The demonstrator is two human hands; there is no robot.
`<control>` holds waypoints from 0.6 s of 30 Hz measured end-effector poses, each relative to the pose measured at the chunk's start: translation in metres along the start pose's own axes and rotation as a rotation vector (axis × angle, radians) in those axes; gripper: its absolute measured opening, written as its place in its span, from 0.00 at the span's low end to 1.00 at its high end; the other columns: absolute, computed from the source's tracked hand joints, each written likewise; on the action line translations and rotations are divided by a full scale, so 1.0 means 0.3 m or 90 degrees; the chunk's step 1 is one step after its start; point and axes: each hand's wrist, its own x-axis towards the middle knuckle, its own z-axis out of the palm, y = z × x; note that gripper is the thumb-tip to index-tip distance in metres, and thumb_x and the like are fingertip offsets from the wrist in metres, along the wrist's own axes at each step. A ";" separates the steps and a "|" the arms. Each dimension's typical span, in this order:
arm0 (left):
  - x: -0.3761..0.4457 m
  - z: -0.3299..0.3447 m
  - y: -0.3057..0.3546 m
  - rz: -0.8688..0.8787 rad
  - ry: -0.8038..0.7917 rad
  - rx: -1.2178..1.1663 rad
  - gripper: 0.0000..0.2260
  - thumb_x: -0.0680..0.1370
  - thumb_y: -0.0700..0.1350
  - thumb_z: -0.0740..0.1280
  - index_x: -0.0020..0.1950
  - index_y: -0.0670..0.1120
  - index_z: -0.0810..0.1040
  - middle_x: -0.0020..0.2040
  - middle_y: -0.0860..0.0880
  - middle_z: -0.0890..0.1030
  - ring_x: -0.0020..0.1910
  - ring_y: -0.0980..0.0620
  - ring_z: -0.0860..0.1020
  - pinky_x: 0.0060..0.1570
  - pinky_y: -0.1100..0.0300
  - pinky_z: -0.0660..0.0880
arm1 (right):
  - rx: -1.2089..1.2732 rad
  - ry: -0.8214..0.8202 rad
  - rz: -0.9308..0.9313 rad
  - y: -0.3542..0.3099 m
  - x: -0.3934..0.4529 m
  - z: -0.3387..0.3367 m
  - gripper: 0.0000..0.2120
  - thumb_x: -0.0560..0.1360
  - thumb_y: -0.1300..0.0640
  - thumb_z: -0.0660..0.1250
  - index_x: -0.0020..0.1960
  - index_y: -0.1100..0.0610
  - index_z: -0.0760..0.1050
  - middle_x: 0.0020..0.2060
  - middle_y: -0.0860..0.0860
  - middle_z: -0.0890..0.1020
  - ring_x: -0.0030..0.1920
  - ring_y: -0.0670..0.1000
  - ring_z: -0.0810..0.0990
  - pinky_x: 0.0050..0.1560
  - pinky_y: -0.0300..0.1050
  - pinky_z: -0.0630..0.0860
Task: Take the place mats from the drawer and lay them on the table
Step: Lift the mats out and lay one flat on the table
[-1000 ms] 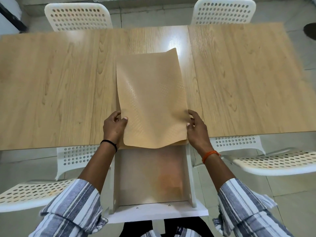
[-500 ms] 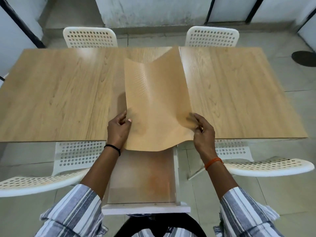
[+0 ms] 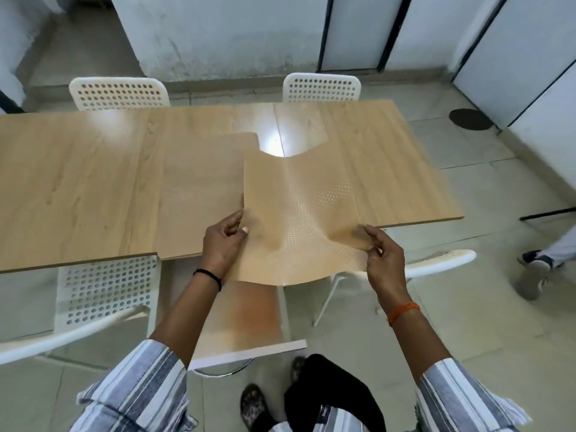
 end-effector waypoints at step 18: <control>0.045 0.778 -0.016 -0.274 0.125 -0.111 0.10 0.78 0.34 0.63 0.56 0.41 0.80 0.46 0.45 0.80 0.39 0.51 0.77 0.40 0.60 0.73 | -0.043 -0.081 0.115 0.248 0.666 -0.475 0.19 0.79 0.70 0.59 0.65 0.57 0.76 0.64 0.52 0.78 0.63 0.49 0.75 0.66 0.42 0.70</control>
